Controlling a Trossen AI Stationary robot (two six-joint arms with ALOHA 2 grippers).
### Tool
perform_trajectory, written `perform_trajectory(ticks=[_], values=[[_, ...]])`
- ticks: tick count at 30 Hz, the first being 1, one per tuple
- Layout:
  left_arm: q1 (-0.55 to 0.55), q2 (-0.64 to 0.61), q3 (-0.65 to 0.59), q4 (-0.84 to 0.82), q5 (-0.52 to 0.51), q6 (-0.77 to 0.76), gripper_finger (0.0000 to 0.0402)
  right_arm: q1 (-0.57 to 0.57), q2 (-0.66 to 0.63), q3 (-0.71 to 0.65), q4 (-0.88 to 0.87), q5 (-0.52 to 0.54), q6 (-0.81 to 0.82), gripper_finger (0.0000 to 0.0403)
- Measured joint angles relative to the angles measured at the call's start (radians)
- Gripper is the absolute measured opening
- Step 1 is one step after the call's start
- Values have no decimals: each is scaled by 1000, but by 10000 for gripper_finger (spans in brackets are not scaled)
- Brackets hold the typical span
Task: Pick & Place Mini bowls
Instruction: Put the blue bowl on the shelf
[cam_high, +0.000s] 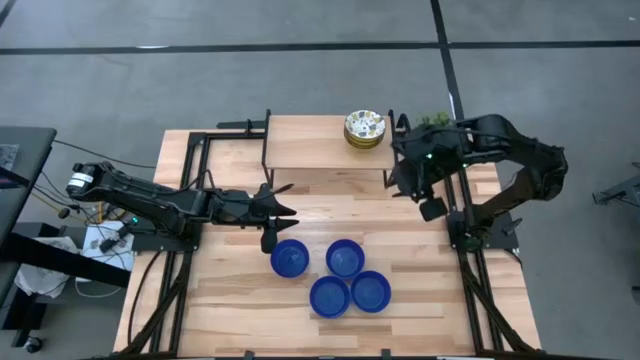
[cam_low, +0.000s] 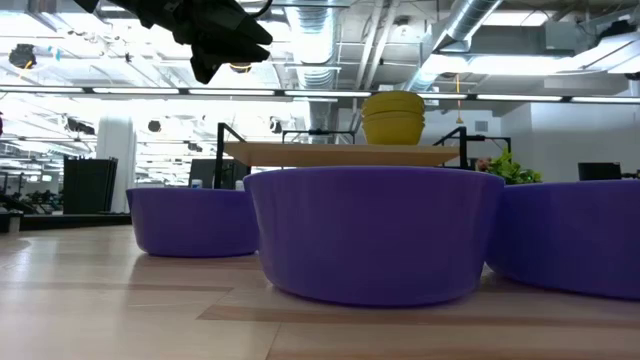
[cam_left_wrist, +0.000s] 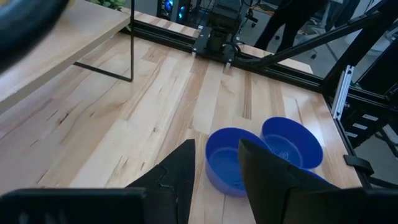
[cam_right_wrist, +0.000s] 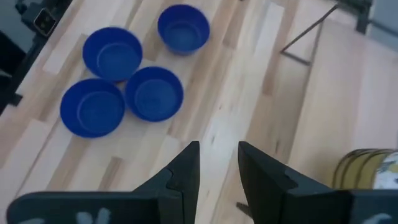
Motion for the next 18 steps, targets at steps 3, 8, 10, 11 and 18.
perform_trajectory(ticks=[3, 8, 10, 11, 18], values=[[0, 0, 0, 1, 0, 0, 121, 5, 0, -52, -3, 0, 1, 100], [0, 0, 0, 4, 0, 0, 121, 4, -1, -147, 18, -46, -6, 100], [0, 0, 0, 6, 0, 0, 121, 4, 0, -186, 38, -49, -10, 100], [0, 0, 0, 7, 0, 0, 121, 4, 0, -205, 45, -49, -13, 100], [0, 0, 0, 8, 0, 0, 121, 4, 0, -325, 111, -52, -17, 100]])
